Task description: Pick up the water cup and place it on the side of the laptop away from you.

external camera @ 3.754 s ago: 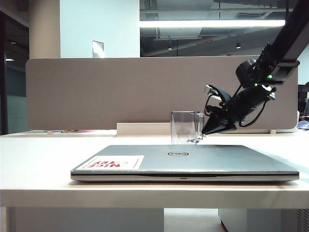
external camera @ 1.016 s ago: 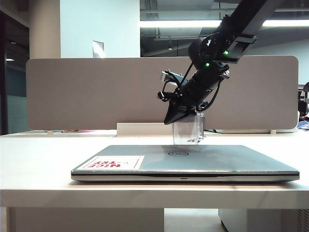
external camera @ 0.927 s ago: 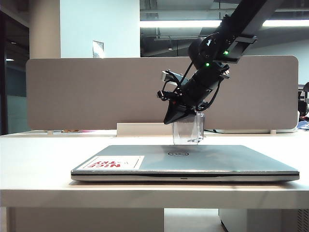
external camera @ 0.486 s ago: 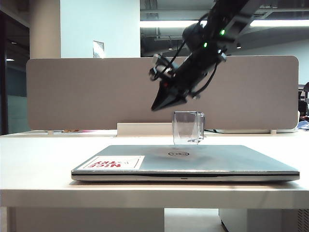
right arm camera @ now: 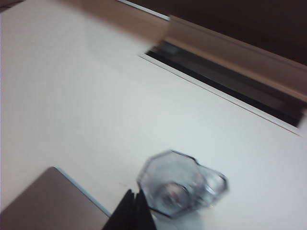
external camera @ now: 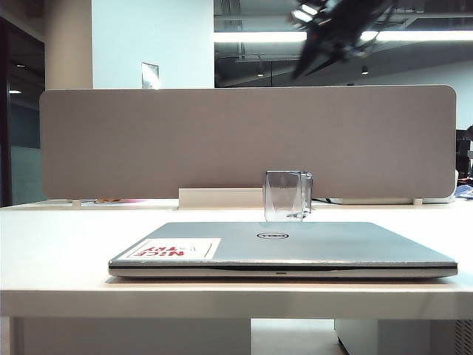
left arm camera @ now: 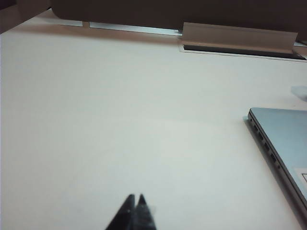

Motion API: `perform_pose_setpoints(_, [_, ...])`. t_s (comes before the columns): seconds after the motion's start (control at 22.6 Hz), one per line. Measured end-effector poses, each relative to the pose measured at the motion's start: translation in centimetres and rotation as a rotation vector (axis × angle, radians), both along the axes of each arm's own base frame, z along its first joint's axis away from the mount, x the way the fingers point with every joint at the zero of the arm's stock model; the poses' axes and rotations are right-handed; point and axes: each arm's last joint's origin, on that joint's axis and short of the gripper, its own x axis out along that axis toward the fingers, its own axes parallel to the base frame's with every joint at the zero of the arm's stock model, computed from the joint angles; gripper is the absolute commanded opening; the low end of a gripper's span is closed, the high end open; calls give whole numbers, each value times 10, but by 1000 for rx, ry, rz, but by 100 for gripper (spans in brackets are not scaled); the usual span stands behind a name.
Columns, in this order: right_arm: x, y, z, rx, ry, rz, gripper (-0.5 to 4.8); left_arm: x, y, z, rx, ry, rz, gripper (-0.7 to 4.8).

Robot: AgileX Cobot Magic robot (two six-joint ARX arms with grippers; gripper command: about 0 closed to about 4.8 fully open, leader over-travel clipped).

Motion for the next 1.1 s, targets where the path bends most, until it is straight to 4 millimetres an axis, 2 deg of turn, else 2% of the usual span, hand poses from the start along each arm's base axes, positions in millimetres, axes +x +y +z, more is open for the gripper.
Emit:
perform_pose_setpoints(0.13, [-9,-28,2,-15,44,-62,-6,0,0,0,0,0,0,-5])
perform_pose_setpoints(0.26, [-22,-55,-9,-27,105,-124,-6,0,0,0,0,0,0,-5])
perform_pose_setpoints(0.4, [-44,-88,-18,-28,134,-208,-6,0,0,0,0,0,0,-5])
perform_pose_setpoints(0.49, [-63,-101,-24,-27,146,-244,-6,0,0,0,0,0,0,-5])
perform_pose_setpoints(0.57, [-82,-109,-33,-15,140,-276,-6,0,0,0,0,0,0,-5])
perform_pose_setpoints(0.88, [-158,-104,-54,69,-21,-305,-6,0,0,0,0,0,0,-5])
perform_pose_setpoints(1.1, [-189,-104,-62,98,-106,-345,-6,0,0,0,0,0,0,-5])
